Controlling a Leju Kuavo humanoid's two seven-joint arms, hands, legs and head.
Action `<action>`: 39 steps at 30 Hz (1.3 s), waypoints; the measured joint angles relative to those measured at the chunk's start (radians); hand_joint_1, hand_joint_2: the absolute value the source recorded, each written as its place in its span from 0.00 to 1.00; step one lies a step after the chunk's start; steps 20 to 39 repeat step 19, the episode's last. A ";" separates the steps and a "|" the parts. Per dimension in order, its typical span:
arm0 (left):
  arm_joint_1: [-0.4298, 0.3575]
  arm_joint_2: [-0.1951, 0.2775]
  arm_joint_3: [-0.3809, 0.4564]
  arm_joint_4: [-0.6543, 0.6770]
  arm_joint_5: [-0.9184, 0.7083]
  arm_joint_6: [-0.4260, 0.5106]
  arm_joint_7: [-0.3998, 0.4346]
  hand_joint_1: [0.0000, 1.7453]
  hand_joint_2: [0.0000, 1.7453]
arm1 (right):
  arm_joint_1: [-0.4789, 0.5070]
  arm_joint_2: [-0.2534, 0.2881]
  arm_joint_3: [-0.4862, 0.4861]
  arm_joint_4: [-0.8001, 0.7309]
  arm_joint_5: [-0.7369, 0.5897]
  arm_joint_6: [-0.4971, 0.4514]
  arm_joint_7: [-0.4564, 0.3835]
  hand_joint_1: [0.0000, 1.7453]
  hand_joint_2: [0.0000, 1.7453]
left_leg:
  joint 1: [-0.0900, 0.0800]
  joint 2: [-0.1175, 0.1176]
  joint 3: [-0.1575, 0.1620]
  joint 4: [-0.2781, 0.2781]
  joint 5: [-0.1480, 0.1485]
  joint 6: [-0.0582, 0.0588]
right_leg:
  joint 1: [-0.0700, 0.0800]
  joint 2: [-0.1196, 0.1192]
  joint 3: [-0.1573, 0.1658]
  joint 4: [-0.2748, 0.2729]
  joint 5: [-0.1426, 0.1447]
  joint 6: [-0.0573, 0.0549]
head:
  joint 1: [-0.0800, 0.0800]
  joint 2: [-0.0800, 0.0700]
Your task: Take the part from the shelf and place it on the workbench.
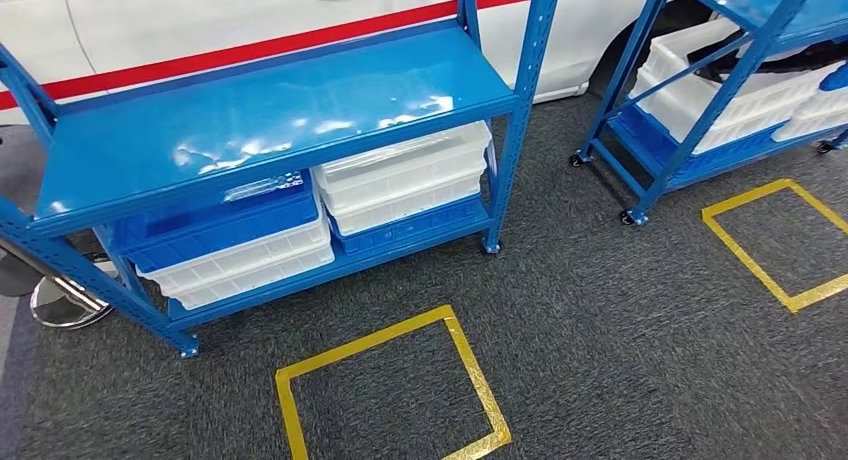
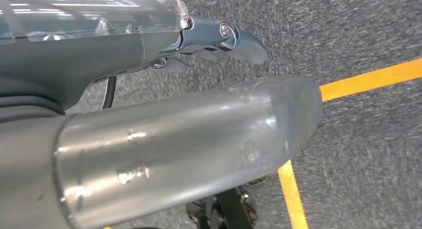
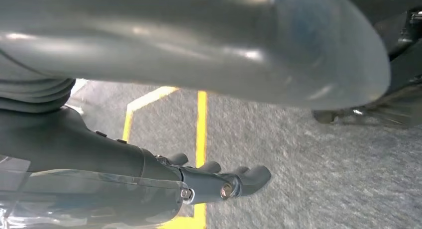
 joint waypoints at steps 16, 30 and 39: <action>0.003 0.000 0.002 0.000 -0.001 -0.001 -0.012 0.00 0.00 | 0.000 -0.023 -0.008 0.001 0.002 0.005 0.002 0.00 0.00 | -0.013 0.140 0.015 -0.002 -0.015 0.002 | 0.017 -0.187 0.026 -0.017 -0.007 -0.019 | 0.000 0.000; 0.009 0.002 0.004 0.000 -0.001 -0.001 -0.012 0.00 0.00 | -0.008 -0.023 -0.009 0.000 0.004 0.005 0.003 0.00 0.00 | -0.008 0.121 0.021 -0.018 -0.006 0.017 | 0.016 -0.180 0.034 -0.019 -0.010 -0.004 | 0.000 0.000; 0.009 0.002 0.004 0.000 -0.001 -0.001 -0.012 0.00 0.00 | -0.008 -0.023 -0.009 0.000 0.004 0.005 0.003 0.00 0.00 | -0.008 0.121 0.021 -0.018 -0.006 0.017 | 0.016 -0.180 0.034 -0.019 -0.010 -0.004 | 0.000 0.000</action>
